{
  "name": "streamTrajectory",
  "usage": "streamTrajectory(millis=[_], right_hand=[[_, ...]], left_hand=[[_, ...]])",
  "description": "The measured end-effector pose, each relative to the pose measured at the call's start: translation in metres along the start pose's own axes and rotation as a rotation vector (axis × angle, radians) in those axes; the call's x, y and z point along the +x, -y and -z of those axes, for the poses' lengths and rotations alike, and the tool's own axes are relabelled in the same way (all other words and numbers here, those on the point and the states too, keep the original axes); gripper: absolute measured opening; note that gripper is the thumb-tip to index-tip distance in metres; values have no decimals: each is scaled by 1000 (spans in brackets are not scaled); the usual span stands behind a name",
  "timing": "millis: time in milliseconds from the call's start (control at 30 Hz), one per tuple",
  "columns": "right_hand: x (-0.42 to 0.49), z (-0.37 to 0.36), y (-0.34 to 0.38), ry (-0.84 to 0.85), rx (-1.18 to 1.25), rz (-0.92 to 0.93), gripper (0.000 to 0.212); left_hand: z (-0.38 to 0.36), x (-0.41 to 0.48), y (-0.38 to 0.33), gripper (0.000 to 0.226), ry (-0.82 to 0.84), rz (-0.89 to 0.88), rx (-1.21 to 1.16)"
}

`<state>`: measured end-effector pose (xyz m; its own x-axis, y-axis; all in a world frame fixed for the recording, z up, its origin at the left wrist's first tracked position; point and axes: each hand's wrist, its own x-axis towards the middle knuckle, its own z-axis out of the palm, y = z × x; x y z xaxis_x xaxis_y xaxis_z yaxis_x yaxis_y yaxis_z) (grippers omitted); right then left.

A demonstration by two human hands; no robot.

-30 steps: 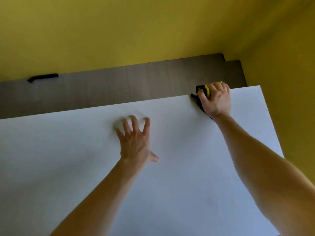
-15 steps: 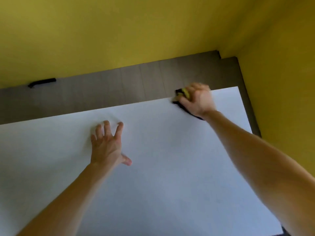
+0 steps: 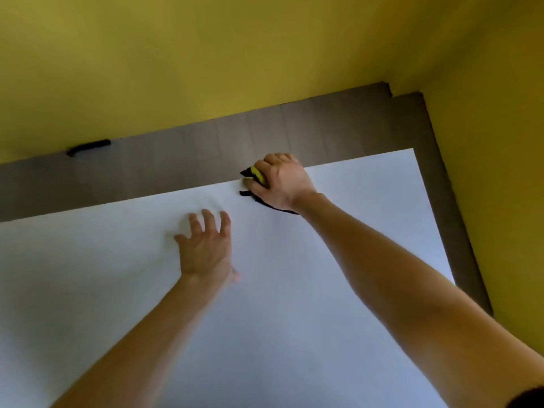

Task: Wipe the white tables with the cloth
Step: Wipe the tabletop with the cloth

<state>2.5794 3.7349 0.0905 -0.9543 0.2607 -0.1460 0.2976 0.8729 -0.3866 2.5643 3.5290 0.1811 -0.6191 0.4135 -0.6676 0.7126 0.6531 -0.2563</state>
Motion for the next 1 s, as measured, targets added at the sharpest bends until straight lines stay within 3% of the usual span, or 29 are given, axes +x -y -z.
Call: streamTrajectory(millis=[167,267,367,467,567,767,900,1000], right_hand=[[-71,52,-161,-215,-139,-394,50],[-61,48,-151,-247,-176,-636,59],[-29,29,-78,-95,-128,-395,65],[-8,16,-10,26,-102,-142,56],[-13,19,-24,6,-34,-61,51],[-70,68,-188,-187,-142,-491,51],[-56,60,-173,-259,-209,-772,56],[-31,36,-105,-166,-183,-537,55]], left_hand=[[18,9,-51,143,-102,-228,-104],[17,12,-72,145,-125,-271,-100],[9,14,-79,145,-141,-264,-91],[2,17,-82,149,-126,-228,-79],[1,18,-86,148,-124,-209,-68],[-2,18,-85,146,-145,-233,-63],[-4,20,-81,146,-148,-247,-70],[-3,21,-82,146,-151,-232,-70]])
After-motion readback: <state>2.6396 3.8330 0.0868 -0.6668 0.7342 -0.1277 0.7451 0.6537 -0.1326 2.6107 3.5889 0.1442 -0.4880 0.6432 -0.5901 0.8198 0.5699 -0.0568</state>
